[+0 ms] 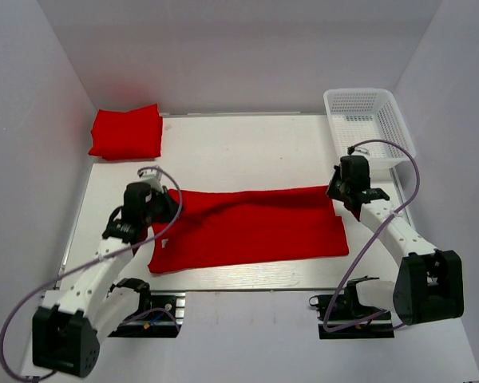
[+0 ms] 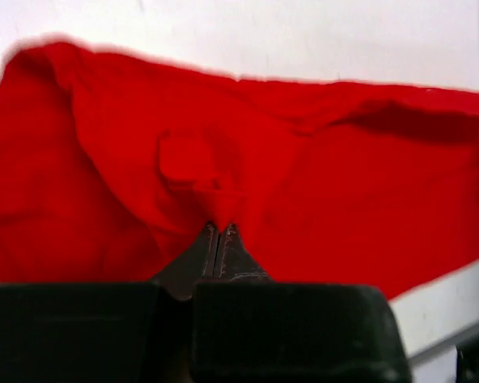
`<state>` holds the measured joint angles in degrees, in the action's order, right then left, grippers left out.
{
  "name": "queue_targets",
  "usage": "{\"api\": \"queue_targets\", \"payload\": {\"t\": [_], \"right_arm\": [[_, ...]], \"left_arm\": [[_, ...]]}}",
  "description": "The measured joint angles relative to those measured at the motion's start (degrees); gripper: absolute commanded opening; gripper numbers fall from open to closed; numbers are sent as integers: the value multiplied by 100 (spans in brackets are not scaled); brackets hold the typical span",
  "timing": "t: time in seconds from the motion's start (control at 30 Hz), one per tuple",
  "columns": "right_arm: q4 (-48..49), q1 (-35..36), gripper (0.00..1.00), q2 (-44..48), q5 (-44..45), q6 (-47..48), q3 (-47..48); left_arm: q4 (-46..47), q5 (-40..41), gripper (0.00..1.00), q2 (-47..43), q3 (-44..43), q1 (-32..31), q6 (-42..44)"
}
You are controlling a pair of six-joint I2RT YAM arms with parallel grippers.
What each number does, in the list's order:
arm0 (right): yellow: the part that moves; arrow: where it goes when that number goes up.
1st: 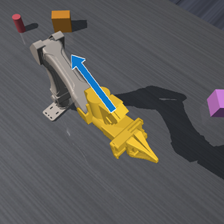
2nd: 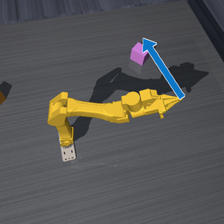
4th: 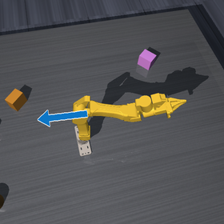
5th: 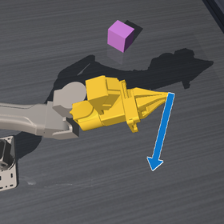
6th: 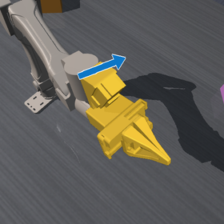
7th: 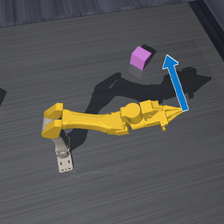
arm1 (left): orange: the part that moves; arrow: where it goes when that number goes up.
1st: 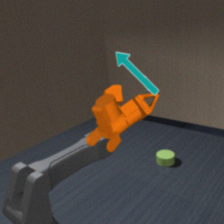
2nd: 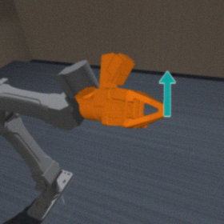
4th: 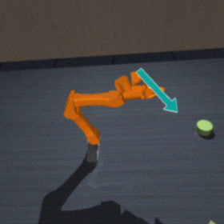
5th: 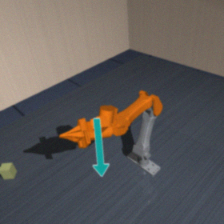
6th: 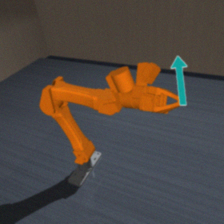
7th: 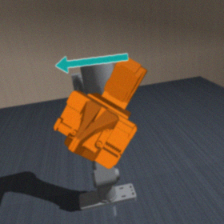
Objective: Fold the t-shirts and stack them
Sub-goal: Fold the other side of the tshirt into a rectangle
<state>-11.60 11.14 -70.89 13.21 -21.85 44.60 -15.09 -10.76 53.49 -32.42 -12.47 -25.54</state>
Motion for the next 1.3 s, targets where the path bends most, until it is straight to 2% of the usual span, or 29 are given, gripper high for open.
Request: {"api": "queue_targets", "payload": {"t": [0.27,0.5,0.53,0.57,0.6,0.63,0.67,0.7,0.83,1.0,1.1,1.3], "right_arm": [[-162,-184,0,9,31,4,-192],[-247,-293,0,13,11,-4,-396],[-273,-304,11,13,17,-24,-396],[-317,-315,21,13,33,-50,-396],[-365,-321,35,13,46,-107,-396],[-444,-328,62,13,96,-157,-396],[-533,-337,78,13,177,-236,-396],[-616,-348,90,13,247,-304,-398],[-1025,-374,90,87,570,-479,-396],[-1270,-400,90,551,562,-468,-380],[-1187,-398,90,647,133,-284,-337],[-337,-367,90,549,-1471,-63,-494]], "left_arm": [[-691,-422,0,-1681,905,-4,-417],[-1095,-791,1,-1847,1615,-4,-774],[-1191,-813,23,-1867,1628,-4,-826],[-1257,-822,41,-1897,1631,-7,-863],[-1329,-846,59,-1945,1631,-7,-883],[-1414,-876,70,-2002,1631,-4,-929],[-1552,-892,100,-2074,1613,-4,-1025],[-1753,-890,100,-2133,1554,-4,-1073],[-2448,-686,100,-2302,935,-9,-1248],[-2673,-101,100,-2251,20,-11,-1248],[-2433,50,100,-1759,-216,-11,-1172],[-1335,-396,100,129,-199,-24,-1071]]}}
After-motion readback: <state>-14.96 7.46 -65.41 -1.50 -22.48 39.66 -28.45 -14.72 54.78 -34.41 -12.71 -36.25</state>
